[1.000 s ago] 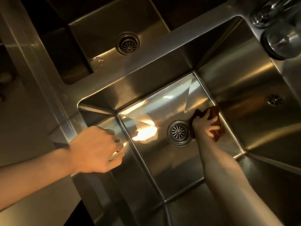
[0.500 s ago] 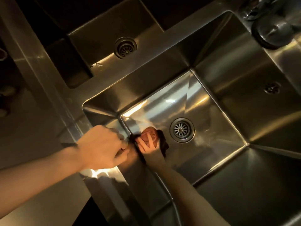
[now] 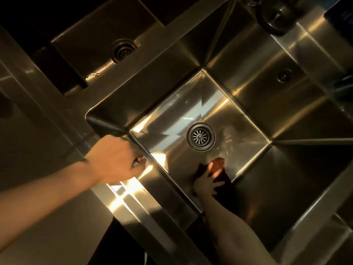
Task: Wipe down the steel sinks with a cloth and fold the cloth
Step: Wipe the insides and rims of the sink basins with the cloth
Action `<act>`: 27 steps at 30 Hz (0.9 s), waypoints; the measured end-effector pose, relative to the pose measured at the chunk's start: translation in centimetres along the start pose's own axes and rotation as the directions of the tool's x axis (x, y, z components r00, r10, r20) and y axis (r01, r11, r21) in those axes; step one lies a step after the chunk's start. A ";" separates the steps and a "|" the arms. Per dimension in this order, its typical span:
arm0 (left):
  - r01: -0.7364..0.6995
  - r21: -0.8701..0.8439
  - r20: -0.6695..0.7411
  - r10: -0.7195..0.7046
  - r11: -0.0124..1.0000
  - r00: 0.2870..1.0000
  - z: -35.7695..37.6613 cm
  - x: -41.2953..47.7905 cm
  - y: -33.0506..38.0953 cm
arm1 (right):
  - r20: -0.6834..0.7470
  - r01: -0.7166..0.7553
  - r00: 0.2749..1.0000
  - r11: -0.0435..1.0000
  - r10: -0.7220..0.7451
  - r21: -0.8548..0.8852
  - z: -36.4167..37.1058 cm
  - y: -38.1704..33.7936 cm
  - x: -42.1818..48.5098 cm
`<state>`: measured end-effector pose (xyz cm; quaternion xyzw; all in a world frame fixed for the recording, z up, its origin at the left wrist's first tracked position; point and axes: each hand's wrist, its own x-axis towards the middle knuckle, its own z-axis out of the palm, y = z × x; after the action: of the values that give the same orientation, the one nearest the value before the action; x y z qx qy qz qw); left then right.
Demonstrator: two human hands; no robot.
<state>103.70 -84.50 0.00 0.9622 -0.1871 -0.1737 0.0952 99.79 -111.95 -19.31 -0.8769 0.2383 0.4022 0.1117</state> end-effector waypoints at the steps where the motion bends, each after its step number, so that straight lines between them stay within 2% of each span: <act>1: -0.009 -0.017 -0.003 0.009 1.000 1.000 0.0 0.0 0.0 | 0.014 0.114 0.993 0.989 -0.113 -0.096 0.8 0.6 -0.3; 3: -0.021 -0.037 -0.032 0.020 0.999 0.999 -0.1 0.2 0.1 | 0.109 0.382 0.924 0.876 -0.366 -0.294 1.0 3.2 0.5; 5: -0.012 -0.019 -0.045 0.011 1.000 0.999 -0.3 0.3 0.2 | 0.134 0.514 0.856 0.794 -0.499 -0.325 -1.5 5.0 2.5; 7: -0.011 -0.019 -0.030 0.011 1.000 0.999 -0.2 0.2 0.2 | 0.043 0.442 0.893 0.854 -0.448 -0.274 -5.0 4.6 5.5; 9: -0.011 -0.013 -0.021 0.010 1.000 1.000 0.0 0.1 0.0 | -0.029 0.286 0.949 0.898 -0.313 -0.336 -7.9 3.0 8.6; 11: -0.022 -0.014 -0.045 0.021 1.000 0.999 0.2 0.1 -0.1 | -0.023 0.162 0.984 0.939 -0.177 -0.303 -11.0 0.9 11.6; 13: -0.021 -0.010 -0.048 0.020 1.000 0.999 0.3 0.0 -0.1 | -0.001 0.148 0.988 0.940 -0.156 -0.307 -13.3 -1.2 13.8; 15: -0.021 0.001 -0.025 0.021 1.000 0.999 0.2 -0.1 -0.1 | 0.010 0.173 0.984 0.931 -0.180 -0.320 -14.3 -3.7 14.6; 17: -0.027 -0.005 -0.048 0.027 1.000 0.998 0.4 -0.2 -0.1 | -0.035 0.259 0.953 0.869 -0.301 -0.421 -14.0 -7.0 14.6; 19: -0.031 -0.003 -0.092 0.030 1.000 0.995 0.6 -0.3 -0.1 | -0.009 0.393 0.888 0.772 -0.459 -0.499 -13.1 -10.7 13.5; 22: -0.034 -0.016 -0.084 0.032 0.999 0.996 0.6 -0.3 -0.1 | 0.154 0.599 0.769 0.617 -0.620 -0.509 -12.8 -13.8 12.6; 24: -0.032 -0.004 -0.075 0.032 0.999 0.997 0.5 -0.2 -0.3 | 0.158 0.638 0.718 0.551 -0.677 -0.538 -14.0 -13.4 14.0; 25: -0.029 0.002 -0.073 0.029 1.000 0.997 0.6 -0.2 -0.4 | 0.132 0.618 0.732 0.571 -0.668 -0.540 -15.1 -12.8 15.0; 27: -0.017 0.018 -0.070 0.018 1.000 0.997 0.7 -0.3 -0.3 | 0.033 0.514 0.825 0.724 -0.564 -0.460 -17.3 -11.3 17.0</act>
<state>103.28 -84.22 -0.63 0.9668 -0.1937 -0.1371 0.0949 126.36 -114.51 -20.87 -0.9298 -0.1208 0.3476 0.0050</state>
